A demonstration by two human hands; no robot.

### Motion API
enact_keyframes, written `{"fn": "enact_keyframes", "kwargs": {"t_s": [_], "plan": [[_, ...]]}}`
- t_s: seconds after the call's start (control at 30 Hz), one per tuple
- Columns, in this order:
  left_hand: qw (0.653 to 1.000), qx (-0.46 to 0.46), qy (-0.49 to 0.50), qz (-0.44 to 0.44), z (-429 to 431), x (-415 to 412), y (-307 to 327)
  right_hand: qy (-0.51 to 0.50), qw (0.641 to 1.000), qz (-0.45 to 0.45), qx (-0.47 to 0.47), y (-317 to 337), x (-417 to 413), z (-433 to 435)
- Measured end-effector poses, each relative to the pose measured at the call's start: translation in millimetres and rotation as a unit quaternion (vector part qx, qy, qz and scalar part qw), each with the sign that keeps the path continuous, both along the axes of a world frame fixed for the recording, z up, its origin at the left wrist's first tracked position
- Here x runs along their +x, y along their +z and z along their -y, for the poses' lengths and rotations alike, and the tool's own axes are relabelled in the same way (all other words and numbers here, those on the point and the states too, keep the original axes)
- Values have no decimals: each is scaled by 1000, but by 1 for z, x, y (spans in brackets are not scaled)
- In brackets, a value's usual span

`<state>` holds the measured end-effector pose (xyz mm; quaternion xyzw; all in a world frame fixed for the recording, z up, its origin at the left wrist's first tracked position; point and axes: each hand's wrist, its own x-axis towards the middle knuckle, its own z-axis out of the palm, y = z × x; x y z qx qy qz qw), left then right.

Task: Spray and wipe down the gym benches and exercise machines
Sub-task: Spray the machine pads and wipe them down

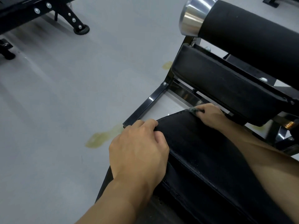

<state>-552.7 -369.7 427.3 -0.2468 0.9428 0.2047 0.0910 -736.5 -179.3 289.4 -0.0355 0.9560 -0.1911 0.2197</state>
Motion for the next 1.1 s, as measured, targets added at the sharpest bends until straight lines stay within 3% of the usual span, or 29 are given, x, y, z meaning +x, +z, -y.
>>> {"fn": "enact_keyframes", "kwargs": {"t_s": [0.33,0.5,0.67,0.77,0.87,1.1], "plan": [[1000,-1,0,-4,-1,1,1,21,1000,-13,-12,8,32,-23],[1000,-4,14,-10,-2,1,0,10,1000,-22,13,-2,7,-5],[1000,-7,16,-20,-3,2,-2,64,996,-61,-24,17,43,-23],[999,-11,21,-25,-3,2,-1,38,996,-84,-13,9,33,-13],[999,-9,29,-27,-3,2,-1,2,997,-78,-17,2,20,2],[999,-8,34,-31,-5,1,1,54,996,-59,-47,20,40,-17]]}}
